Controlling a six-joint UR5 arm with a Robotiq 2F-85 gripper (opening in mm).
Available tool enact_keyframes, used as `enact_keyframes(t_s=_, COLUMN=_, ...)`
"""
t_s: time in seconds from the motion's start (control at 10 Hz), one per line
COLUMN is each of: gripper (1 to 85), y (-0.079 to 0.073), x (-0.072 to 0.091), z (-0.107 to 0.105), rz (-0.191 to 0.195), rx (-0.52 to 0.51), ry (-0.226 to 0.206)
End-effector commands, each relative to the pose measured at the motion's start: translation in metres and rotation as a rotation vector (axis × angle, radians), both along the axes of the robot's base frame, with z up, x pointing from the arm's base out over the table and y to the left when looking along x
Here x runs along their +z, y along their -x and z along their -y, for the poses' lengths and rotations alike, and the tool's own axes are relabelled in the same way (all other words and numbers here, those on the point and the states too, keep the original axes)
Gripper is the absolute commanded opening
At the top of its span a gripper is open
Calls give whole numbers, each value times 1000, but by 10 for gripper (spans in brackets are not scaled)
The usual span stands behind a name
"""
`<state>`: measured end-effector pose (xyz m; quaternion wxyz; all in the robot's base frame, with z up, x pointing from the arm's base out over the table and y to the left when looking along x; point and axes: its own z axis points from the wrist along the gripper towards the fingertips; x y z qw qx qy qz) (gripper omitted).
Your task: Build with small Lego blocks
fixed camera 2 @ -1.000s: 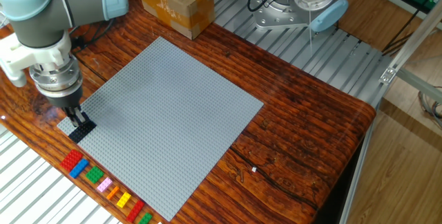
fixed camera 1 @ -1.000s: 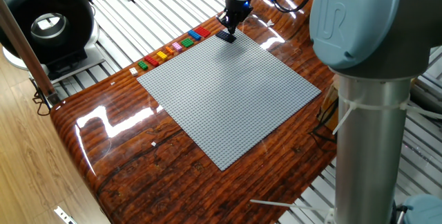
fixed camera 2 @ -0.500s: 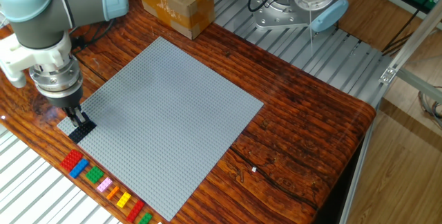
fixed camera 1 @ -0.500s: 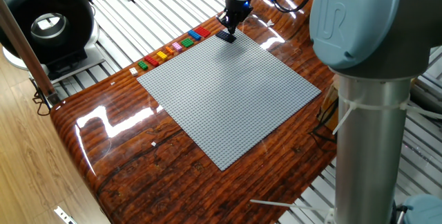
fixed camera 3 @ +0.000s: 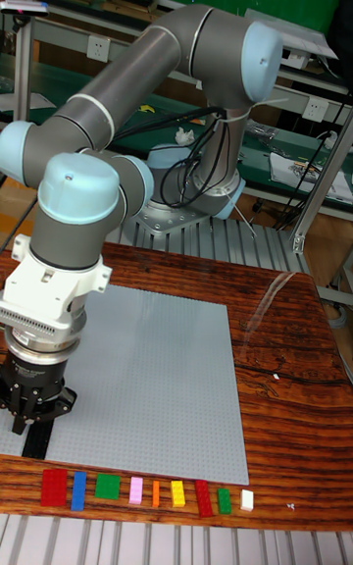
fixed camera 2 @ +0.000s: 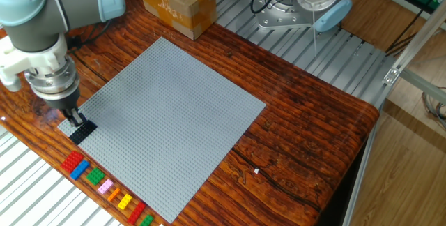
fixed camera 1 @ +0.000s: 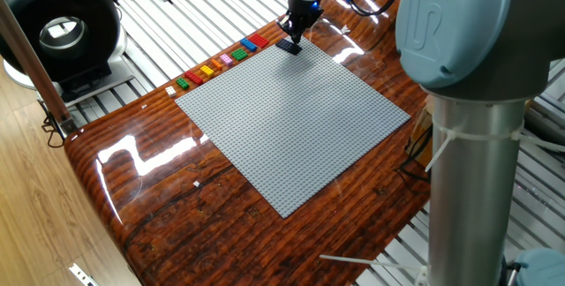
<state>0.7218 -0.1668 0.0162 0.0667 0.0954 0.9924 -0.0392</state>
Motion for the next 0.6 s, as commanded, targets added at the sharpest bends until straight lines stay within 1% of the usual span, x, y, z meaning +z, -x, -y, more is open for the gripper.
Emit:
enact_keyframes(t_s=0.0, gripper=10, y=-13, x=2, z=-5, rz=6, rx=-39, ry=1)
enact_keyframes(t_s=0.2, gripper=10, y=-18, x=4, z=-11, rz=8, rx=-59, ry=-6)
enact_keyframes(t_s=0.4, gripper=10, y=-31, x=7, z=-17, rz=23, rx=-85, ry=-30)
enact_keyframes(t_s=0.5, gripper=10, y=-37, x=7, z=-20, rz=37, rx=-90, ry=-50)
